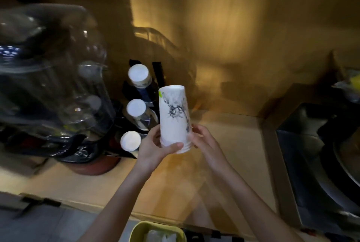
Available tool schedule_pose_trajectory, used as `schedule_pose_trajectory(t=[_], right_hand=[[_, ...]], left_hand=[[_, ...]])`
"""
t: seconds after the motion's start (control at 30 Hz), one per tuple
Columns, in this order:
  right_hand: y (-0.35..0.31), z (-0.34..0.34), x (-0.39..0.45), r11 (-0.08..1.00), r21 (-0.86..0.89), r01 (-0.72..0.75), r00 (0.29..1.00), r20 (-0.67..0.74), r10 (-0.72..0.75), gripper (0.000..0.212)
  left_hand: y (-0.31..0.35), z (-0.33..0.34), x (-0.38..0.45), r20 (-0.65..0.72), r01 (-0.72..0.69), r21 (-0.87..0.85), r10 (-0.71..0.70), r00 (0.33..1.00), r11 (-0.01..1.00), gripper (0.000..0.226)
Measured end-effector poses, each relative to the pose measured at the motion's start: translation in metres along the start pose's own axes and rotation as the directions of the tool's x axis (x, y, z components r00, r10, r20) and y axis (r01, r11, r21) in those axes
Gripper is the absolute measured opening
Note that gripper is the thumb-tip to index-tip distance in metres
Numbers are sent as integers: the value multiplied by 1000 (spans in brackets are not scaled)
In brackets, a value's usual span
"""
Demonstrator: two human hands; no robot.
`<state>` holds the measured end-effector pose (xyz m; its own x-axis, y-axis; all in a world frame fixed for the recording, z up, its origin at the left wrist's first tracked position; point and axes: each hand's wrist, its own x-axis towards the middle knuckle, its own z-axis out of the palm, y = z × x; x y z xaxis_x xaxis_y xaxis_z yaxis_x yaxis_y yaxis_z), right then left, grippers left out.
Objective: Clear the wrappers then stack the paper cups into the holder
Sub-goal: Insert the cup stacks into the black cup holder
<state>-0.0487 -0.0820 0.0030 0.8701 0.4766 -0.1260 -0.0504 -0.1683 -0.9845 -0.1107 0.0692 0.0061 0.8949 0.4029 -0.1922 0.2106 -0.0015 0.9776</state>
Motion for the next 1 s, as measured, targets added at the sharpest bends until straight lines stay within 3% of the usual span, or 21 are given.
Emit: schedule_pose_trajectory(t=[0.2,0.47,0.63,0.8,1.0], right_hand=[[-13,56,10,992,-86,93,994,57,-89,65],[-14,109,23,982,-96,164,986,42,-160,67],[-1,130,27,977,-153,151,986,99,-137,74],[7,137,36,954,-260,147,987,107,-123,91],[12,136,41,954,-268,133,986,134,-100,83]], left_hand=[[-3,-44,-22,-123,-163,196,189,974,967,76],[30,-114,-38,-46,-239,273,261,964,932,95],[62,-133,-41,-89,-330,505,429,899,797,86],[58,-132,-33,-88,-306,711,511,855,633,70],[44,-128,-21,-99,-292,714,505,858,636,70]])
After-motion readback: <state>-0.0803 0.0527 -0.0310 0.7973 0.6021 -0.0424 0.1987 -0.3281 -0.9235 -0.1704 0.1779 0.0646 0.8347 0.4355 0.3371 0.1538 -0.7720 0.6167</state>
